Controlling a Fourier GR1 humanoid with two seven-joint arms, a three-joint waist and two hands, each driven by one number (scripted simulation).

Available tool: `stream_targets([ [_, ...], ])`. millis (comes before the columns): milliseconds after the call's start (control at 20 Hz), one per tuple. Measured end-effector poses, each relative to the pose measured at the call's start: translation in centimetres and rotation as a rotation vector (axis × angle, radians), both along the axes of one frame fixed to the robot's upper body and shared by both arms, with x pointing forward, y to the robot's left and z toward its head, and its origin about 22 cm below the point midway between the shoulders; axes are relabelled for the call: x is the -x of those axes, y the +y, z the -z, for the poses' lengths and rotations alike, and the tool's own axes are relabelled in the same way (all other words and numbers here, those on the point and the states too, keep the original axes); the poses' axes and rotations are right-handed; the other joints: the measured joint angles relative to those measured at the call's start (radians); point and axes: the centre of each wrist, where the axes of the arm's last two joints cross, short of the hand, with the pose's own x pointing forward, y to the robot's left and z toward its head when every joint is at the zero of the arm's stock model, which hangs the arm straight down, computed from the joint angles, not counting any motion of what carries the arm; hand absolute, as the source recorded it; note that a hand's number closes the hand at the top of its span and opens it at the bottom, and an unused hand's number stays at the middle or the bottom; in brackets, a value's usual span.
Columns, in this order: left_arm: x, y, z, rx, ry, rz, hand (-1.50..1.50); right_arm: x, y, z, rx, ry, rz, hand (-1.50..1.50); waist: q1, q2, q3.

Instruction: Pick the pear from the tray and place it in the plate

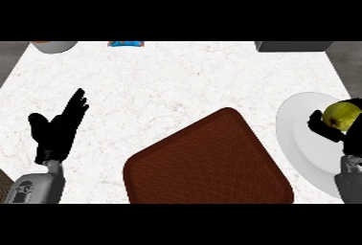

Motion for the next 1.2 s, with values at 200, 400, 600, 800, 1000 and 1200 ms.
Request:
stream_targets([
  [200, -0.2, 0.2, 0.0, 0.003, 0.000, -0.002, 0.00, 0.8, -2.8, 1.6, -0.113, 0.066, -0.008, -1.50, 0.003, 0.002, 0.001],
  [400, -0.3, -0.1, -0.1, 0.005, 0.000, 0.005, 0.00, 1.7, -4.5, 2.9, -0.204, 0.112, -0.065, -1.50, 0.006, 0.002, 0.001],
  [600, 0.2, -0.1, -0.5, 0.004, 0.002, 0.008, 0.00, 2.3, -6.3, 3.3, -0.190, 0.056, -0.131, -1.50, 0.007, 0.001, 0.001],
  [800, 0.3, -0.4, -0.9, 0.004, 0.007, 0.003, 0.00, 1.9, -6.2, 1.7, -0.147, -0.104, -0.218, -1.50, 0.005, 0.000, 0.001],
  [1000, 0.2, 0.1, -0.6, 0.001, 0.011, -0.006, 0.00, 1.8, -4.8, -0.8, -0.181, -0.288, -0.339, -1.50, -0.003, -0.002, 0.000],
  [1200, 0.6, 0.5, -0.4, 0.001, 0.016, -0.011, 0.00, 3.1, -4.1, -3.0, -0.311, -0.405, -0.344, -1.50, -0.006, -0.004, 0.000],
])
